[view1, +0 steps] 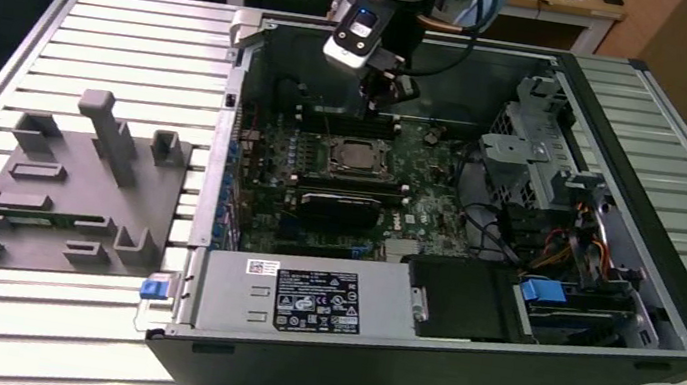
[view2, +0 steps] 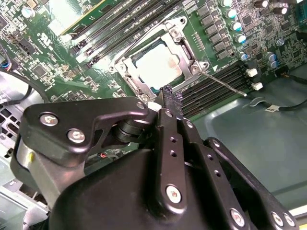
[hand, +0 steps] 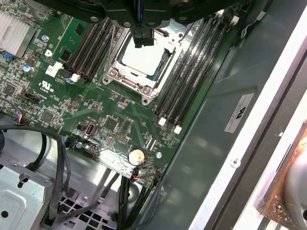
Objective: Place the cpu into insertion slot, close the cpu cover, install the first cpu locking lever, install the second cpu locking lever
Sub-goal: 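Install the first cpu locking lever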
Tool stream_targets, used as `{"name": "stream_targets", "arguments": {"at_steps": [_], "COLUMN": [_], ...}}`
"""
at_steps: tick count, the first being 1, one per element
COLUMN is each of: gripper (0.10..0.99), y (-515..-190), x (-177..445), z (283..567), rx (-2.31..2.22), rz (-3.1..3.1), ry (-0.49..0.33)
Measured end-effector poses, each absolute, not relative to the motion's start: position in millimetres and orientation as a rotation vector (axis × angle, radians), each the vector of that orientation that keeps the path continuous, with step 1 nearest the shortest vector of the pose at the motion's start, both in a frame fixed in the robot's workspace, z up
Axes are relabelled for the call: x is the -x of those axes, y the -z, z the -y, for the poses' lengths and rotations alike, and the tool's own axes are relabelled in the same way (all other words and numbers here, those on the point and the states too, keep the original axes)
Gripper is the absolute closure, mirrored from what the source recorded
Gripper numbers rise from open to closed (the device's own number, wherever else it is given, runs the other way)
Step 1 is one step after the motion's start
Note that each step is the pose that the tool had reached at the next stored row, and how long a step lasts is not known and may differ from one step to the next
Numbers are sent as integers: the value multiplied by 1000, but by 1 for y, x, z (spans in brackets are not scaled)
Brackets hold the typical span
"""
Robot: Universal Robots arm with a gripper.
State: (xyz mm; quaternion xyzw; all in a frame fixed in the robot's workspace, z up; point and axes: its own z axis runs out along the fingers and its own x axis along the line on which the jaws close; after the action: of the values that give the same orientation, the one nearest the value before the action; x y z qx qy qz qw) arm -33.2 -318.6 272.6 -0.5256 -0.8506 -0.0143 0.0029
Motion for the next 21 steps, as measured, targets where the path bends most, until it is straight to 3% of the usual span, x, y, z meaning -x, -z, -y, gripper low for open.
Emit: {"name": "stream_targets", "arguments": {"at_steps": [21], "gripper": [980], "y": [-273], "x": [33], "z": [319], "rx": [1600], "rz": [2696], "ry": [45]}}
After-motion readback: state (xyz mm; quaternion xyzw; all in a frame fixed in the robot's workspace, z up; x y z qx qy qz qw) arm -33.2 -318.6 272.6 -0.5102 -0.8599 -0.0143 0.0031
